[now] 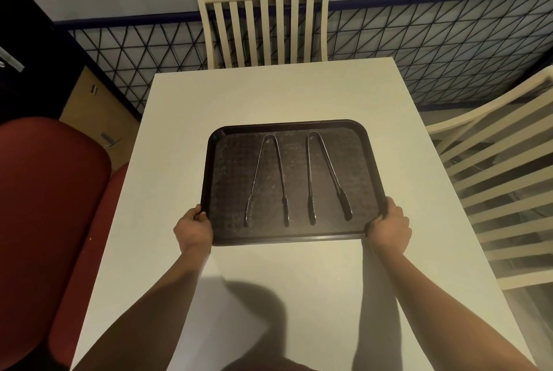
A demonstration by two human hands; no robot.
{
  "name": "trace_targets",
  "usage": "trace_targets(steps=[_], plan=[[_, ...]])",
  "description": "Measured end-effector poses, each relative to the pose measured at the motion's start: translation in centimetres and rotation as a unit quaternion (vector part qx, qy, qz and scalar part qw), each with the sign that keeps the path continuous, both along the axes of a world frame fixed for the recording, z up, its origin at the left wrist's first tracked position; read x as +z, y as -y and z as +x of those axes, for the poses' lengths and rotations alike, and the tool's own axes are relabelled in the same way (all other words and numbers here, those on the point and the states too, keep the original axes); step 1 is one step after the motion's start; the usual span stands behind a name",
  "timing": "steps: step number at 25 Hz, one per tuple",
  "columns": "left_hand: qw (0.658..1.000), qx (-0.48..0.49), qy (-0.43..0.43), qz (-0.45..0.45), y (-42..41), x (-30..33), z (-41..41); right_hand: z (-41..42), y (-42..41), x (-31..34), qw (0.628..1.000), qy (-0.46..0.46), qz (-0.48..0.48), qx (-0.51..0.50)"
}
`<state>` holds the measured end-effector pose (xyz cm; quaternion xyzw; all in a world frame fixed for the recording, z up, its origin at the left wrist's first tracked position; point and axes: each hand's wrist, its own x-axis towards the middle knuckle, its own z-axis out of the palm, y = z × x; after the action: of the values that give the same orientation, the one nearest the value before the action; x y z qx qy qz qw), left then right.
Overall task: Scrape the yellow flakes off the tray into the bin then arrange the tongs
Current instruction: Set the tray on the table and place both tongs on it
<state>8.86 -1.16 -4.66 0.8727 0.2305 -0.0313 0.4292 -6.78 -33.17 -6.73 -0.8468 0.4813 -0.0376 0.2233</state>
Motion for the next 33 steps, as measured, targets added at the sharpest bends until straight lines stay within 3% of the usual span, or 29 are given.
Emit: trace_targets(steps=[11, 14, 17, 20, 24, 33], plan=[[0.997, -0.053, -0.027, 0.038, -0.3, 0.5, -0.4, -0.3, 0.2, 0.4, 0.999, 0.015, 0.033, -0.017], [0.987, -0.096, 0.052, 0.115, 0.7, 1.3, -1.2, 0.0, -0.7, 1.4, 0.999, 0.041, -0.024, -0.001], [0.971, -0.206, 0.107, 0.054, 3.0, 2.0, -2.3, 0.7, -2.5, 2.2, 0.993, 0.083, -0.029, 0.078], [0.964, -0.258, 0.063, 0.015, 4.9, 2.3, -3.0, 1.6, -4.3, 2.7, 0.990, 0.084, 0.003, 0.115], [0.971, -0.239, 0.016, 0.009, 5.6, 2.0, -3.2, 2.4, -5.1, 2.8, 0.993, 0.042, 0.050, 0.099], [0.977, -0.208, -0.013, -0.032, 6.4, 2.1, -2.8, 1.8, -5.2, 3.0, 0.987, 0.101, 0.093, 0.081]])
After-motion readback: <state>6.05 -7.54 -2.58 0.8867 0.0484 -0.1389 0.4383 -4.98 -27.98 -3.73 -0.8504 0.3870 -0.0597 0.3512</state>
